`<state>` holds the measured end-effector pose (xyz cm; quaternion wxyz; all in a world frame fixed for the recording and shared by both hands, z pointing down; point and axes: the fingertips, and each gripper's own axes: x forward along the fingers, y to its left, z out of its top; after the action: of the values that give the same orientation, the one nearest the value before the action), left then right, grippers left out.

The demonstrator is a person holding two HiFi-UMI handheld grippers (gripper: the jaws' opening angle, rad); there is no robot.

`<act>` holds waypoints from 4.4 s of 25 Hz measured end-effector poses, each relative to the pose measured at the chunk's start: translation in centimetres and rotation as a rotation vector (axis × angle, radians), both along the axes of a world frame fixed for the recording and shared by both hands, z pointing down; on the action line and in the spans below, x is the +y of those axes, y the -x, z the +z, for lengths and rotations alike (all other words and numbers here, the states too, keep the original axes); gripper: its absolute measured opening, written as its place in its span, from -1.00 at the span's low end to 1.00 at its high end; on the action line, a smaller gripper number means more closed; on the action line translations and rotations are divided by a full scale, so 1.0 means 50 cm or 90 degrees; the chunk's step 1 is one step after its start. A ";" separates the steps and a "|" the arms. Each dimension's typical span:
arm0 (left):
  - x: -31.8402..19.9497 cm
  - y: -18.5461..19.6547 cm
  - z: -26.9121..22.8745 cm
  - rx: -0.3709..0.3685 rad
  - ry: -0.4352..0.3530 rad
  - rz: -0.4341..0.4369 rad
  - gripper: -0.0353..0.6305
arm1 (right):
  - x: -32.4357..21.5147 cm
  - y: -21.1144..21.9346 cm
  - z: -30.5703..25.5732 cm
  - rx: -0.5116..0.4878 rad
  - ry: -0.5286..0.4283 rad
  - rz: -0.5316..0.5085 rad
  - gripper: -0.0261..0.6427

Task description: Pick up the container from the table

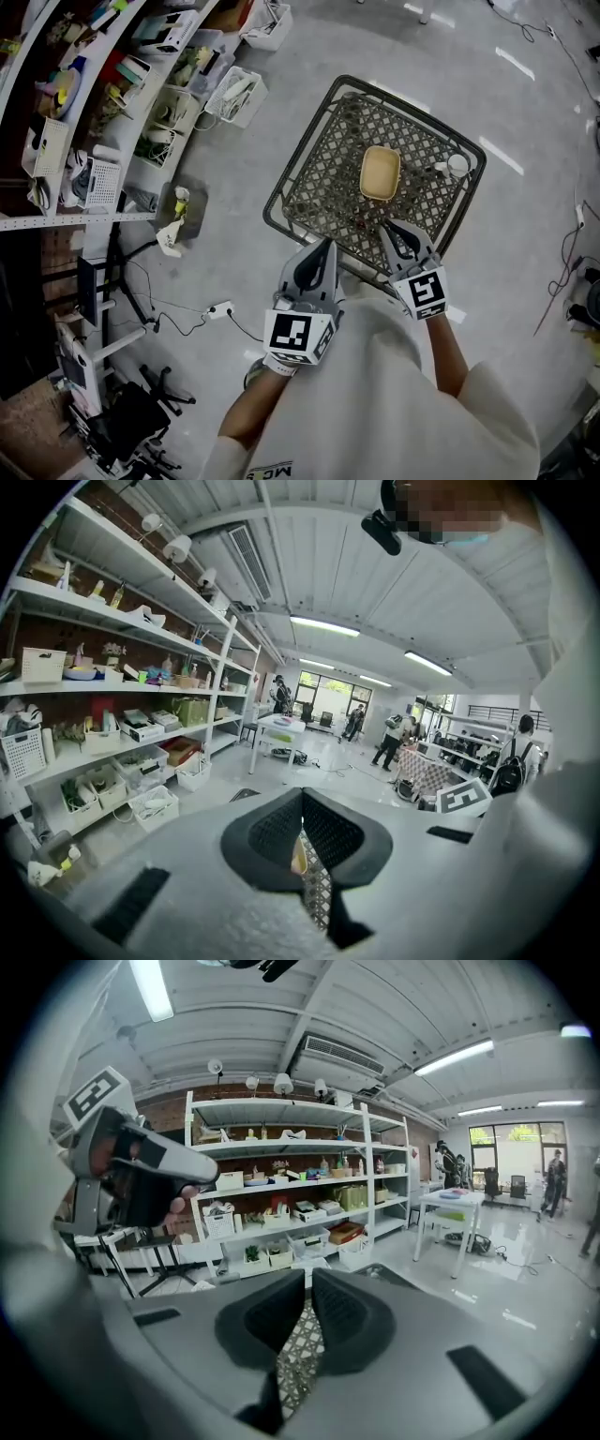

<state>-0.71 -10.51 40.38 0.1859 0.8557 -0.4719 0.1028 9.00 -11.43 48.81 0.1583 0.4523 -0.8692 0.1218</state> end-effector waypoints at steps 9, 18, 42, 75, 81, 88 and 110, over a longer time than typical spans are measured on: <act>-0.014 0.004 0.015 0.004 0.010 0.005 -0.82 | -0.042 0.001 0.069 0.013 0.028 0.004 -0.82; -0.029 0.029 0.025 0.002 0.018 -0.011 -0.82 | -0.090 0.017 0.172 0.070 0.070 -0.022 -0.72; -0.034 0.066 0.061 0.002 0.055 -0.039 -0.83 | -0.150 0.017 0.481 0.225 0.193 -0.124 -0.70; -0.006 0.096 0.061 -0.007 0.052 -0.062 -0.82 | -0.147 0.017 0.616 0.429 0.206 -0.295 -0.83; -0.006 0.089 0.056 -0.005 0.047 -0.052 -0.82 | -0.160 0.029 0.571 0.394 0.180 -0.271 -0.83; -0.002 0.079 0.042 -0.004 0.033 -0.047 -0.82 | -0.160 0.060 0.467 0.297 0.146 -0.220 -0.83; 0.017 0.083 -0.009 0.013 -0.025 -0.075 -0.82 | -0.081 0.136 -0.027 0.051 -0.099 -0.161 -0.83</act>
<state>-4.85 -9.64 39.96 0.1795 0.8309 -0.5214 0.0740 2.19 -15.46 47.46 0.1716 0.3546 -0.9190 0.0147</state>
